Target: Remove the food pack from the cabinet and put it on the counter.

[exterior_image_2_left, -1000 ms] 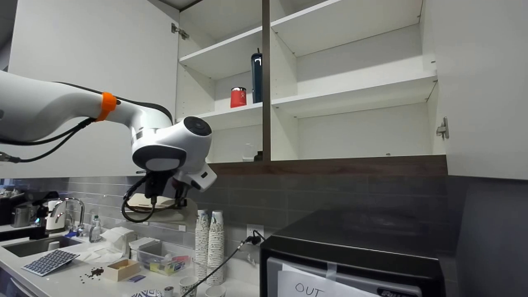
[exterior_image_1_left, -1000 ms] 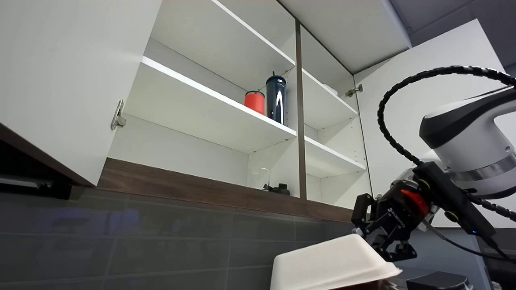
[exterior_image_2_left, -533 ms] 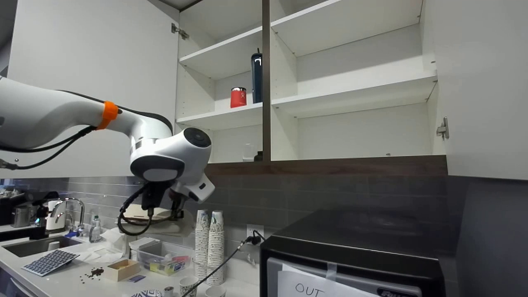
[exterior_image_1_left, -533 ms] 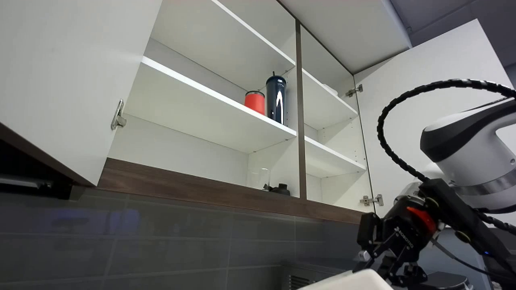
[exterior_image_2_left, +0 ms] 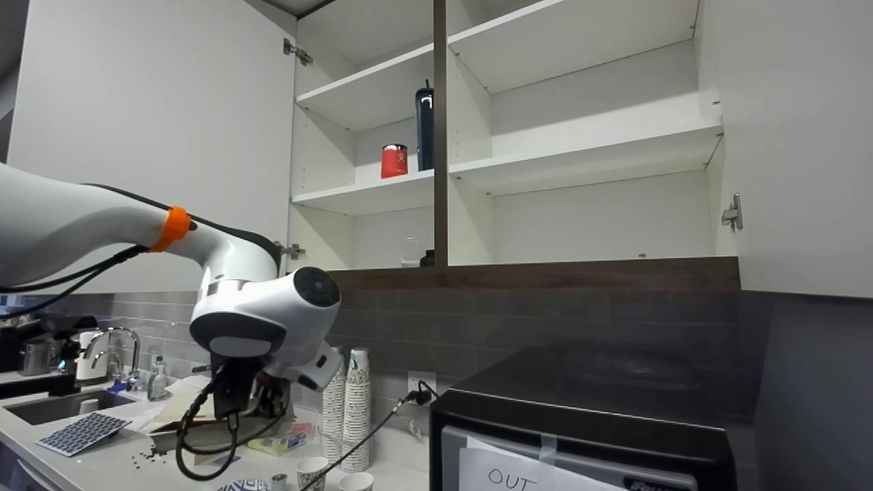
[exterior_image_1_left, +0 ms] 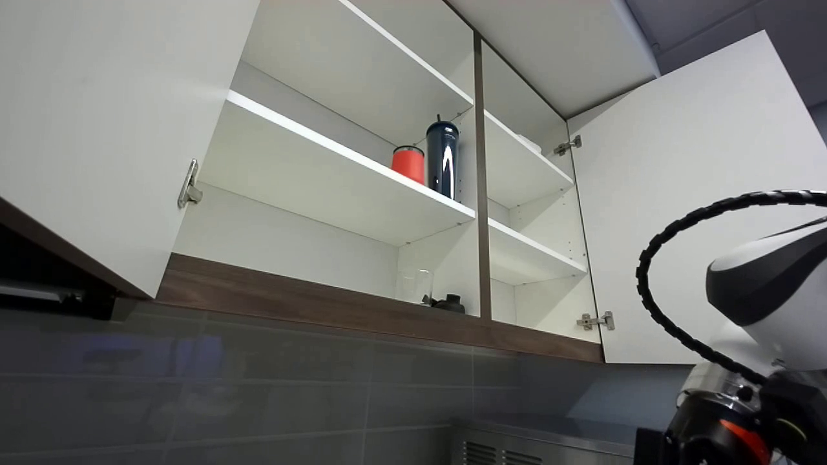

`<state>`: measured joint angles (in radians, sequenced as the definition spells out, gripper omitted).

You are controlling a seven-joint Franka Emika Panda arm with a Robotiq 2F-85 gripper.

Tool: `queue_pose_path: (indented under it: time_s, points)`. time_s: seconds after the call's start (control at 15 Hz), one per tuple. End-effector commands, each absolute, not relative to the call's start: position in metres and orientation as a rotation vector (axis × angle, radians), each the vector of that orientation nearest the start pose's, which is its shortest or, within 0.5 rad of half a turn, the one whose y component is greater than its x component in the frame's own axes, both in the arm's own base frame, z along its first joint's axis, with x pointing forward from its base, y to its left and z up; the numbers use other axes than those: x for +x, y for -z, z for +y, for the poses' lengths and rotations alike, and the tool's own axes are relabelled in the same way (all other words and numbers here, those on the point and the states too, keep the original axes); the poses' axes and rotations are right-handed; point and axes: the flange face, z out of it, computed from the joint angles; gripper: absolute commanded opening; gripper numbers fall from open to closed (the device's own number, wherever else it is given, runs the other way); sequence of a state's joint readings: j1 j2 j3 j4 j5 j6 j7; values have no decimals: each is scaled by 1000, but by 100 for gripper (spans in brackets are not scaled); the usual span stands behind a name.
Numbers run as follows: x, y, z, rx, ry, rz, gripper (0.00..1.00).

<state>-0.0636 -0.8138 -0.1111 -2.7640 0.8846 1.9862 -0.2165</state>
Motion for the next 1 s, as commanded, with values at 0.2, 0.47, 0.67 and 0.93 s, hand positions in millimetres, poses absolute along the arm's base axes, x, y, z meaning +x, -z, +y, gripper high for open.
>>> queue_pose_path:
  time_s: [0.2, 0.47, 0.67, 0.93]
  points:
    - [341, -435, -21, -2095, 310, 415, 6]
    - [363, -398, -4, -2114, 345, 522, 6]
    - [372, -369, 15, -2135, 380, 551, 6]
    - [374, -333, 31, -2162, 386, 559, 6]
